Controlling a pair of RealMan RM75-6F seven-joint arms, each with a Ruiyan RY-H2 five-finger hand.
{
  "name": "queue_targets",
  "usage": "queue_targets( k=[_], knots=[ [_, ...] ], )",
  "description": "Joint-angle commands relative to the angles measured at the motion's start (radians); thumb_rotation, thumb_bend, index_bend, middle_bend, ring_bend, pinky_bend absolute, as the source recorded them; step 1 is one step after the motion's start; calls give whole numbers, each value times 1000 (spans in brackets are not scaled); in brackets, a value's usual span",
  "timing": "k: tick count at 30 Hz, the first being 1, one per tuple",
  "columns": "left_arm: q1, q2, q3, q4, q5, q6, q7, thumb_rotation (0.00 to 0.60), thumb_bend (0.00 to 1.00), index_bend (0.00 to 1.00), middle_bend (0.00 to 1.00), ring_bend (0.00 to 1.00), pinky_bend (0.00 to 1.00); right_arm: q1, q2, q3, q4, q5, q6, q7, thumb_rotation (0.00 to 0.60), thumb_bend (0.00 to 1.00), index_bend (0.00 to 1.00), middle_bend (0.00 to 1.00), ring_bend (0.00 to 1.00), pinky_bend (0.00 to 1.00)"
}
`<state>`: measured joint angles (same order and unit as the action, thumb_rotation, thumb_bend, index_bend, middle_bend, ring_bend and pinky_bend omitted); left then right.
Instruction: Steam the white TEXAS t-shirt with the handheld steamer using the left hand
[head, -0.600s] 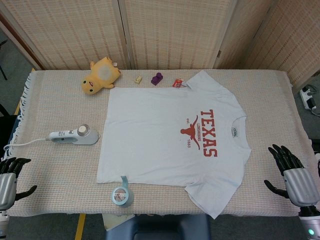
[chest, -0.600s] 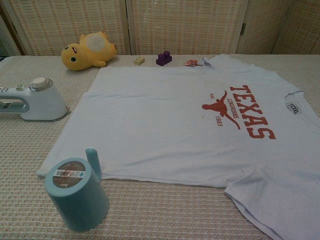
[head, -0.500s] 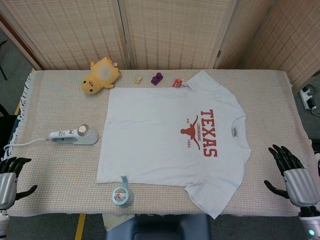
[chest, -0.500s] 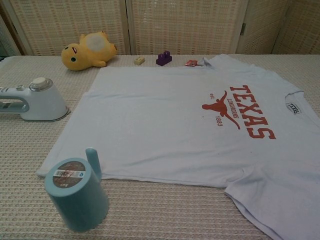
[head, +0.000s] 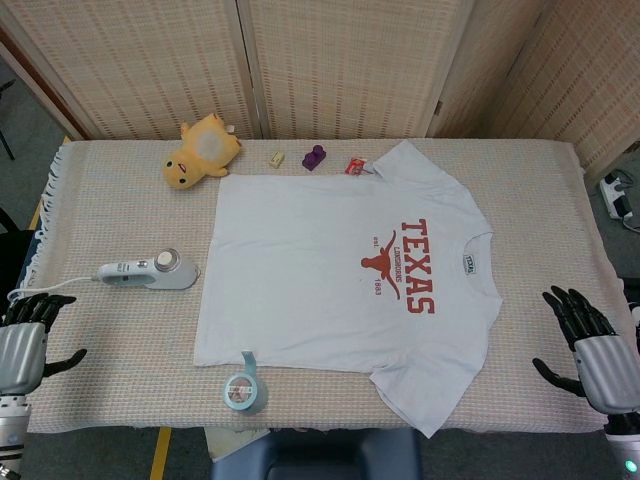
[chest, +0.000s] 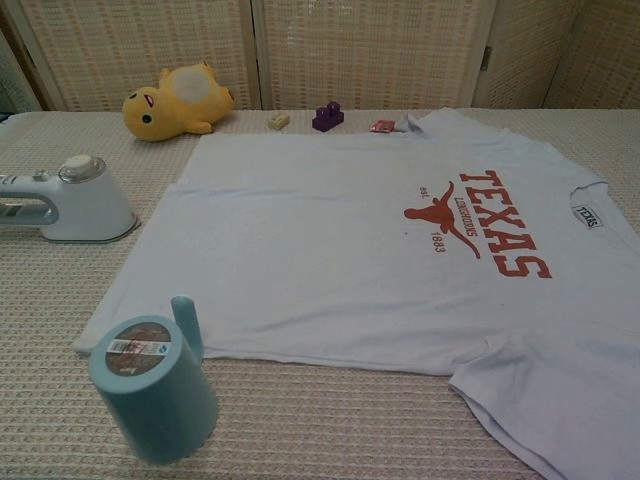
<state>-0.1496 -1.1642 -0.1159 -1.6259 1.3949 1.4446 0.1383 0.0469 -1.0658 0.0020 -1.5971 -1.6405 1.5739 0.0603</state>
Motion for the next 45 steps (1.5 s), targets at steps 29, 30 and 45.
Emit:
queue_targets(
  k=[29,30,45],
  knots=[
    [-467,-346,-166,514,-440,-519,220,600,239,395,402,257,248,0,14,9,-12,25,-29,-4,600,169,0,48,0,171],
    [-470,-352,-163,529,-442,-524,222,600,249,409,421,267,252,0,14,9,-13,26,-30,-5,600,169,0,48,0,171],
    [-487,-407,-122,693,-407,-613,110,600,295,737,726,547,398,10,5,11,-25,43,-63,-20,600,168,0,49,0,171]
  ],
)
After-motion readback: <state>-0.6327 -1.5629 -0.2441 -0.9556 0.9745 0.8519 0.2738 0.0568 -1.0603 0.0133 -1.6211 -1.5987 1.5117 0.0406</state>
